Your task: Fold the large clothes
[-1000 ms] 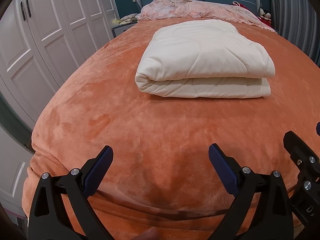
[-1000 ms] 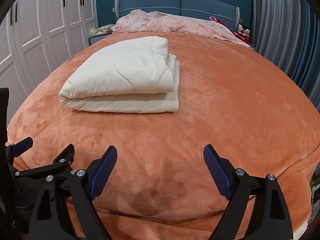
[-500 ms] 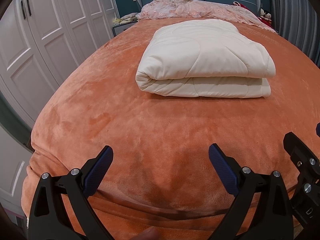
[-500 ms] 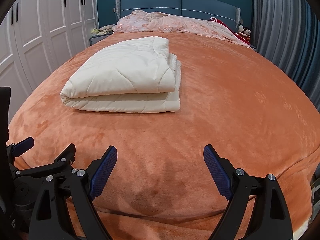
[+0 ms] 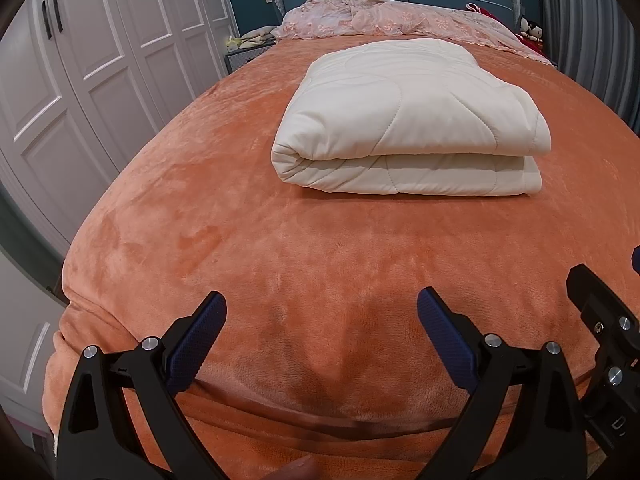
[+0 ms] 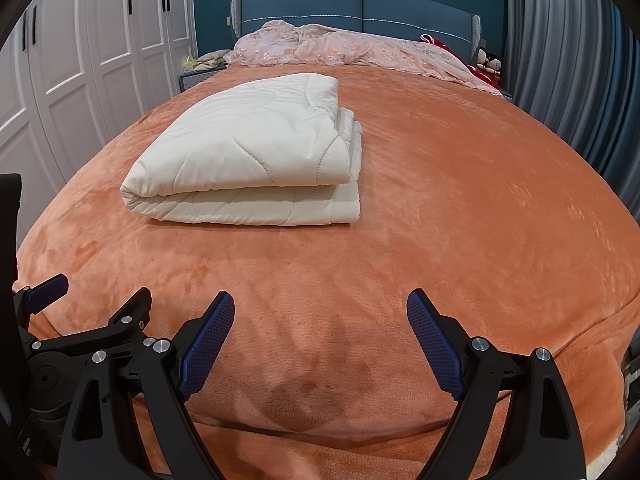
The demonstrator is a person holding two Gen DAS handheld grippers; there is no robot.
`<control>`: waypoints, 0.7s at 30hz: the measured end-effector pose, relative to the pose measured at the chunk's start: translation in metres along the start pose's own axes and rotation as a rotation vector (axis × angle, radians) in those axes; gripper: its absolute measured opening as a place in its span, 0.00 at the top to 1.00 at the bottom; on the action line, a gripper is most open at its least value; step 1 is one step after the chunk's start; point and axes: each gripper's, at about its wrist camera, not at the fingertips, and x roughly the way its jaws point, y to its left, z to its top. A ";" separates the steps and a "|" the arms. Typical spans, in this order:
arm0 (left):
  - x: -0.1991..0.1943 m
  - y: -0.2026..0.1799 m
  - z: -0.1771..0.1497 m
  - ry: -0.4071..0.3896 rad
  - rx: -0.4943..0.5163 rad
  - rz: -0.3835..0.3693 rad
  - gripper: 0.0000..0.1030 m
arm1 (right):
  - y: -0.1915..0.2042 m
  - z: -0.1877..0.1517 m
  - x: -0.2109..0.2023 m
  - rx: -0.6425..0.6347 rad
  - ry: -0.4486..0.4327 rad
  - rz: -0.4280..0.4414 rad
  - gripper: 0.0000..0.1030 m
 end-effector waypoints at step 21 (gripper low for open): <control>0.002 0.005 0.000 0.010 -0.022 -0.037 0.09 | 0.004 0.000 -0.002 0.001 -0.006 0.000 0.17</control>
